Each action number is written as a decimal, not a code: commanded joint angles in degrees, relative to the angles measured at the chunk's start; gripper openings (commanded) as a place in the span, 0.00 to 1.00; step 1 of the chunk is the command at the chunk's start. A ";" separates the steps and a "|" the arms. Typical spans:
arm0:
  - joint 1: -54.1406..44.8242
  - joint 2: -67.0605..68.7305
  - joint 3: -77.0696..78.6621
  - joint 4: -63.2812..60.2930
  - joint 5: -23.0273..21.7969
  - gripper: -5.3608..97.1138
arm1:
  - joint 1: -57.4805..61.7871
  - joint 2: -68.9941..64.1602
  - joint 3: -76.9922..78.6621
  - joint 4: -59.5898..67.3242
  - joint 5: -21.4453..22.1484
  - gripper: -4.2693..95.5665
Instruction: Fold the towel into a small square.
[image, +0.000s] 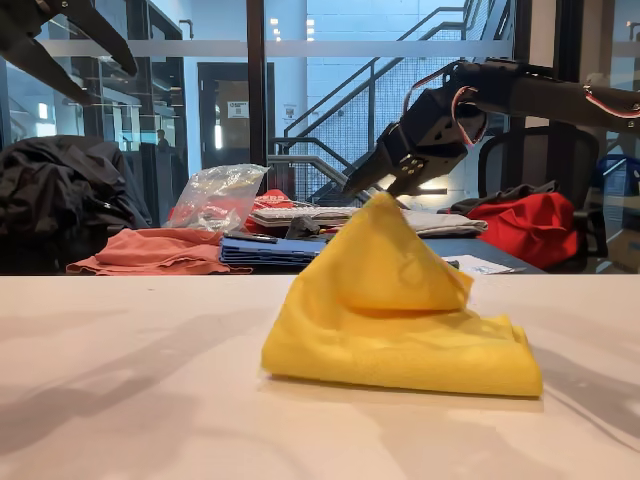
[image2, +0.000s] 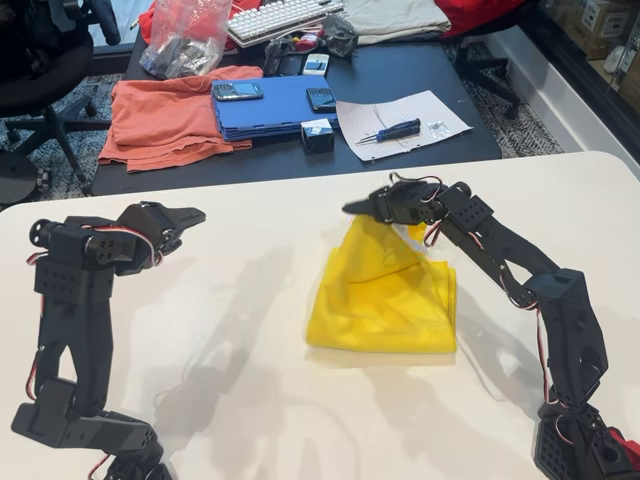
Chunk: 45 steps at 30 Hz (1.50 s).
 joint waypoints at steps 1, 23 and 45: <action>-0.62 1.93 -1.32 -7.12 2.37 0.30 | -0.18 0.97 -0.44 -0.18 -0.18 0.26; 17.67 8.35 -0.44 57.13 40.17 0.30 | -0.09 0.88 -0.44 -0.26 -0.18 0.26; 15.73 -3.69 -3.60 32.08 37.97 0.30 | 0.00 1.14 -0.53 -0.26 0.00 0.26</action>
